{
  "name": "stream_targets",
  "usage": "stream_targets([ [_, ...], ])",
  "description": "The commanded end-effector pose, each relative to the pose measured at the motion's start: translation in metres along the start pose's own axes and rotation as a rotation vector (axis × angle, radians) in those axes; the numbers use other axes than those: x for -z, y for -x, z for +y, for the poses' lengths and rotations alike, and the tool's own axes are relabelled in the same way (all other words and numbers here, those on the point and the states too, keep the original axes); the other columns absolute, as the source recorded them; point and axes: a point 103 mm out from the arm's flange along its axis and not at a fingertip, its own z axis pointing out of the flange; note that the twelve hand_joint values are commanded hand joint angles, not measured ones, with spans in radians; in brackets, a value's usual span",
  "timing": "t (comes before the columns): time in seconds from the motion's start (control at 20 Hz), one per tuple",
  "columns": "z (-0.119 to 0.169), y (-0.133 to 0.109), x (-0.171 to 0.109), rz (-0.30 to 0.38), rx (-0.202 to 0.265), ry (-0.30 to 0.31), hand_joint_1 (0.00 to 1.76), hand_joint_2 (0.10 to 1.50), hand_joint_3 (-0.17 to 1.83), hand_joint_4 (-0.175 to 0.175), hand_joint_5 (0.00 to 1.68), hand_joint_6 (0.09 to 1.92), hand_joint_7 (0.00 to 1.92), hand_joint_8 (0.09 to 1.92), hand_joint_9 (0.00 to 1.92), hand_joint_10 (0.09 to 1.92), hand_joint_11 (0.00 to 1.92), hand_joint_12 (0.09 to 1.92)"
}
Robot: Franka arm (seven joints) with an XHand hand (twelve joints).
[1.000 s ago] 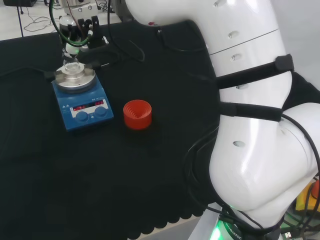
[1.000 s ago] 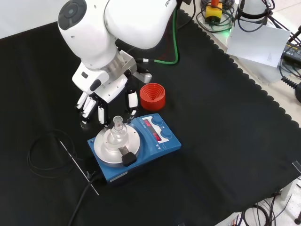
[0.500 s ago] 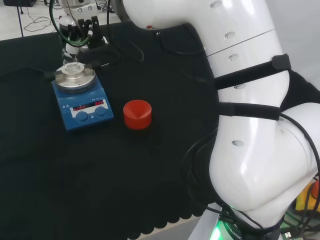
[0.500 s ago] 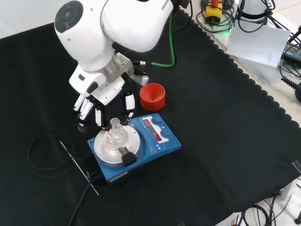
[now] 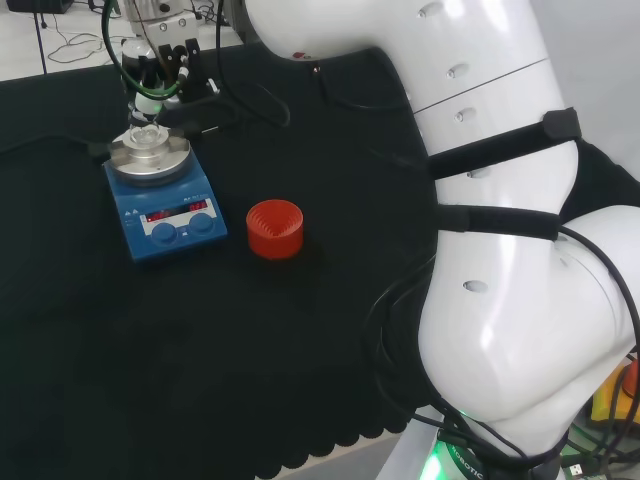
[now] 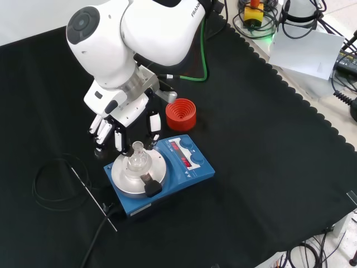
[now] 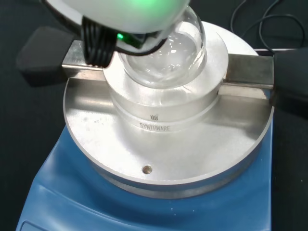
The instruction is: Place the round-bottom flask on the heater.
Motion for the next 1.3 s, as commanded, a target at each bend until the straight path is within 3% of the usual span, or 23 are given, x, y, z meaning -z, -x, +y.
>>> stream_targets([
  [0.05, 0.001, 0.001, -0.002, 0.002, -0.003, 0.000, 1.12, 0.63, 0.75, 0.175, 1.22, 0.81, 0.28, 0.67, 0.54, 0.62, 0.36, 1.34],
  [0.2, 0.001, 0.002, -0.005, 0.017, 0.000, -0.004, 1.08, 0.76, 0.55, 0.175, 1.15, 0.84, 0.23, 0.68, 0.50, 0.64, 0.33, 1.35],
  [0.3, 0.000, 0.003, -0.005, 0.029, 0.006, 0.003, 0.98, 0.73, 0.46, 0.034, 0.92, 0.83, 0.18, 0.69, 0.44, 0.67, 0.29, 1.36],
  [0.35, 0.000, 0.003, -0.005, 0.036, 0.010, 0.006, 0.94, 0.69, 0.46, -0.004, 0.79, 0.82, 0.15, 0.68, 0.41, 0.68, 0.26, 1.37],
  [0.45, -0.002, 0.003, -0.004, 0.041, 0.015, 0.008, 0.88, 0.64, 0.46, -0.033, 0.55, 0.74, 0.11, 0.68, 0.37, 0.69, 0.21, 1.39],
  [0.6, -0.006, 0.002, -0.003, 0.039, 0.017, 0.013, 0.85, 0.61, 0.46, -0.039, 0.40, 0.58, 0.06, 0.67, 0.32, 0.71, 0.15, 1.40],
  [0.8, -0.023, 0.004, 0.001, 0.042, -0.001, 0.041, 0.83, 0.61, 0.46, -0.040, 0.36, 0.46, 0.04, 0.67, 0.29, 0.72, 0.11, 1.41],
  [1.3, -0.140, 0.005, 0.001, 0.053, -0.071, 0.092, 0.82, 0.62, 0.45, -0.039, 0.39, 0.34, 0.04, 0.66, 0.28, 0.72, 0.11, 1.41],
])
